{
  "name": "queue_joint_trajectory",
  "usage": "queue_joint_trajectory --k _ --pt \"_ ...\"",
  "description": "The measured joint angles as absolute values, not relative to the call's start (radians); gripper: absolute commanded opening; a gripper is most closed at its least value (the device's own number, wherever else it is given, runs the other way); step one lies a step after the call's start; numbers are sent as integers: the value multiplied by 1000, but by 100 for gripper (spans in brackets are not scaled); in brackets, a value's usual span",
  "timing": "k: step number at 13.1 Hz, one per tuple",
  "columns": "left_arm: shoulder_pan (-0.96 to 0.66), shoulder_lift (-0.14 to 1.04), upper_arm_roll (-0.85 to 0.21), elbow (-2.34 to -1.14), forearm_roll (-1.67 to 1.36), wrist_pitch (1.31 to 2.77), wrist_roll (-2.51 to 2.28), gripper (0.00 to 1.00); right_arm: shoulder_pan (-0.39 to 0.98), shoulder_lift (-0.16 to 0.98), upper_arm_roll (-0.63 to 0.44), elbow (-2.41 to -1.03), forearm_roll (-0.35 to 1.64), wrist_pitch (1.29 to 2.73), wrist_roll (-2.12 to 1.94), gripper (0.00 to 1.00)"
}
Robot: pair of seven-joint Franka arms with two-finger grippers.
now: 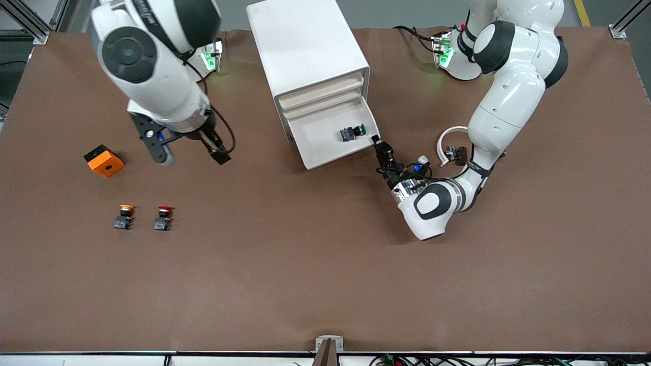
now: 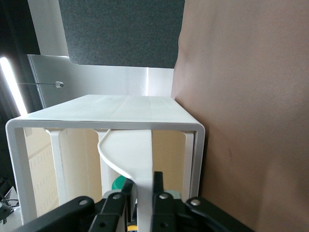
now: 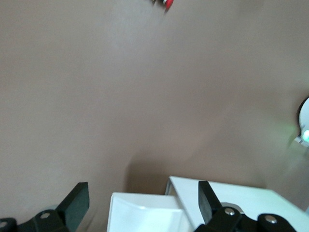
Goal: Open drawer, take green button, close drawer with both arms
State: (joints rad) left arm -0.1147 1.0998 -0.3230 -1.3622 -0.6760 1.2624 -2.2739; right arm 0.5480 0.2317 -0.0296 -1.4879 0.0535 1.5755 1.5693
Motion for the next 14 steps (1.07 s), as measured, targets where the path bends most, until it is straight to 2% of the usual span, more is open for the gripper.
queue_joint_trajectory --k 1,9,14 --pt "-115 1100 -323 -1362 -676 1264 -2274 100 582 250 -29 -1488 54 1598 1624 100" --pt "-101 1094 -322 -1360 -671 1261 -2269 100 789 357 -29 -1488 57 1753 1996 100" --pt "-79 1045 -322 -1355 -584 1302 -2167 100 864 408 -29 -1488 105 1797 2084 100"
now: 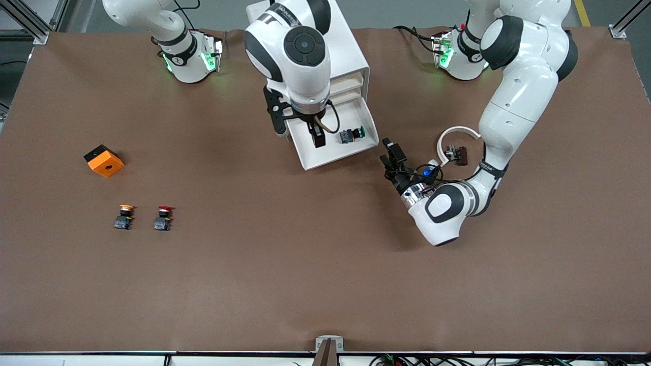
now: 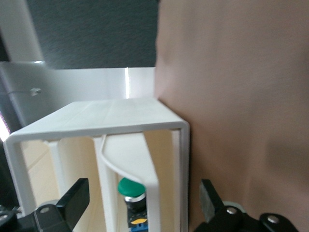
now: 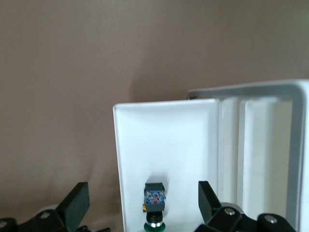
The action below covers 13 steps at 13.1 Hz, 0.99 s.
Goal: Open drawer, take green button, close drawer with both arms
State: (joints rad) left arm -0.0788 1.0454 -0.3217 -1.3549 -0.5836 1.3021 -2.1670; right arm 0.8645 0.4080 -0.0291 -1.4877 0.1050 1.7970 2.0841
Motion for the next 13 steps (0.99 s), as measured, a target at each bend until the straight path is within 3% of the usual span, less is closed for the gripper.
queue_joint_trajectory --k 7,13 --pt "-77 944 -325 -1361 -300 1373 -1771 100 928 530 -29 -1482 113 1962 2192 100" --pt "-75 865 -321 -1366 -18 1446 -1330 100 973 615 -29 -1445 113 1981 2199 100"
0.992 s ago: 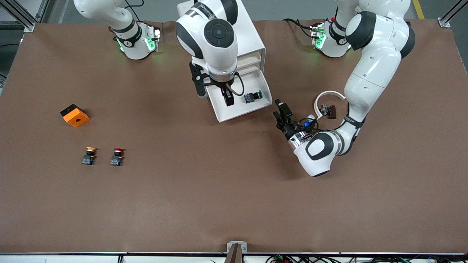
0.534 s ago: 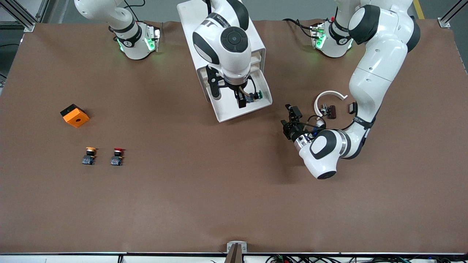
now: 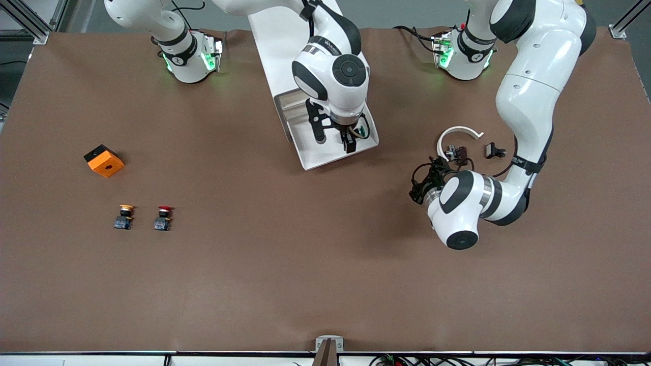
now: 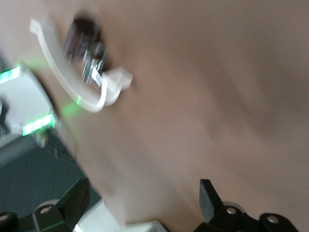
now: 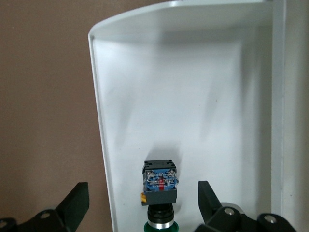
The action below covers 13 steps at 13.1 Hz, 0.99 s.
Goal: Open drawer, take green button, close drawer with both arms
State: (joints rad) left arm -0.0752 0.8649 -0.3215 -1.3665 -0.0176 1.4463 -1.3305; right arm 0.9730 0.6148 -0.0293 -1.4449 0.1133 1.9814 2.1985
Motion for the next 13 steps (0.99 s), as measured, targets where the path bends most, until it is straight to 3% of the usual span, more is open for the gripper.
queue_joint_trajectory --k 13 --pt "64 801 -268 -1371 146 2009 -562 100 1009 689 -29 -1444 116 2041 2198 100"
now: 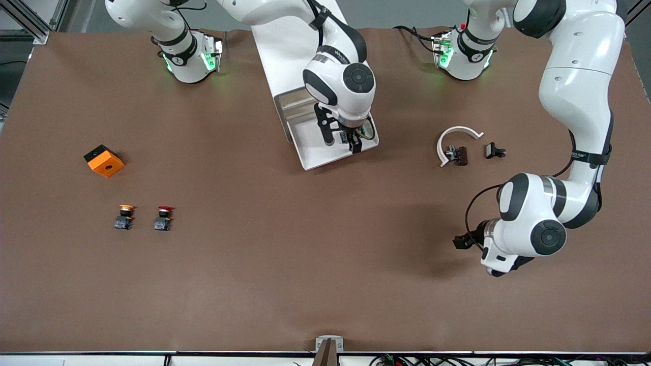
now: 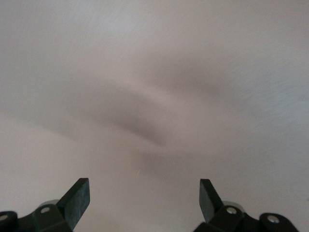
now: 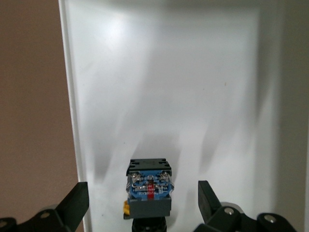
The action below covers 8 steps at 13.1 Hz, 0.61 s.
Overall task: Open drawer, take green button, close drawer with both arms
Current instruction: 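Lift the green button out with the right gripper while the left gripper repositions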
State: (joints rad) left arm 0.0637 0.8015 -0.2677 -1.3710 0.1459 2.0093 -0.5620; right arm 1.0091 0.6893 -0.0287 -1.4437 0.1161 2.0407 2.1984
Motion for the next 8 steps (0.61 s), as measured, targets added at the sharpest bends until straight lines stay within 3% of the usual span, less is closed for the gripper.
queue_joint_trajectory --k 3,8 --pt "64 801 -266 -1371 146 2179 -351 100 1017 695 -29 -1444 116 2041 2198 95" --pt "66 786 -232 -1369 170 2223 -296 100 1018 695 -29 -1443 116 2041 2196 81"
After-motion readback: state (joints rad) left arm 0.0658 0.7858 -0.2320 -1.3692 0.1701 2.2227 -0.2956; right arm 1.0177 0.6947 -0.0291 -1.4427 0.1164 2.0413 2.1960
